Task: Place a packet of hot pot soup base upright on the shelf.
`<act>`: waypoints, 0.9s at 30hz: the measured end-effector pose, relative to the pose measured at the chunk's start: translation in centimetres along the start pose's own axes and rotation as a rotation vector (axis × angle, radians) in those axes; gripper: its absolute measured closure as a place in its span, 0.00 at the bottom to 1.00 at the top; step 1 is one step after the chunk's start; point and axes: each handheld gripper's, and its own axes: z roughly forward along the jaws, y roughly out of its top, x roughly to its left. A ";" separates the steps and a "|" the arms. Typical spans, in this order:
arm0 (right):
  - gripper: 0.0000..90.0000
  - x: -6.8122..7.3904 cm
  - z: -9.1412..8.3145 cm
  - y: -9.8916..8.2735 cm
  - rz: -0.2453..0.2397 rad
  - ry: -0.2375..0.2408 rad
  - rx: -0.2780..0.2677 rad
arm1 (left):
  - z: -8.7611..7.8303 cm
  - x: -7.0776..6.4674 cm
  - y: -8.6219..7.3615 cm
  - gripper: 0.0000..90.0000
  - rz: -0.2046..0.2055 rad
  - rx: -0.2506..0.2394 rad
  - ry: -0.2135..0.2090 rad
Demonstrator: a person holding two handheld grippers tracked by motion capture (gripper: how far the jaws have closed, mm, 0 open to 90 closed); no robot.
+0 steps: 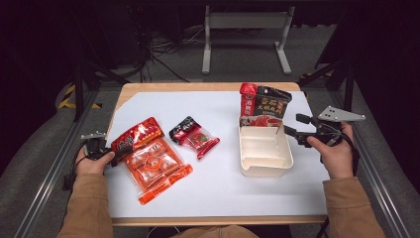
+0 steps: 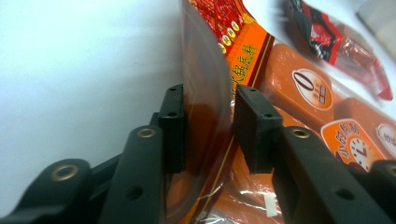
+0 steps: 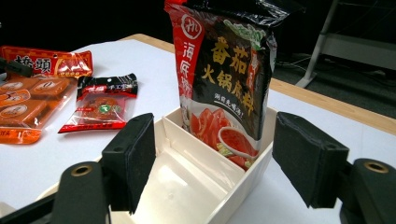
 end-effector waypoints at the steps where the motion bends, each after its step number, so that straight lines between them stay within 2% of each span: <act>1: 0.34 0.0 0.0 0.0 0.000 0.000 0.000 | 0.0 0.1 0.0 0.81 -0.010 -0.004 0.006; 6: 0.36 0.1 0.0 0.0 0.002 0.004 0.001 | -0.1 -0.3 0.1 0.99 0.022 0.007 0.061; 12: 0.45 0.2 -0.2 0.1 -0.003 0.017 0.001 | -0.9 -0.8 0.5 1.00 0.011 -0.019 0.066; 15: 0.51 0.2 -0.5 0.2 -0.007 0.021 -0.001 | -1.7 -1.4 1.2 1.00 0.034 -0.016 0.071; 18: 0.58 0.3 -0.7 0.2 -0.015 0.033 0.005 | -3.0 -2.3 1.8 1.00 0.048 -0.055 0.064; 21: 0.64 0.4 -0.8 0.3 -0.020 0.048 0.011 | -4.0 -3.2 2.5 1.00 0.070 -0.072 0.055; 24: 0.65 0.4 -0.8 0.3 -0.019 0.059 0.013 | -4.6 -3.9 2.8 1.00 0.080 -0.086 0.047; 27: 0.67 0.5 -0.9 0.4 -0.024 0.066 0.011 | -5.4 -5.0 3.3 1.00 0.086 -0.088 0.057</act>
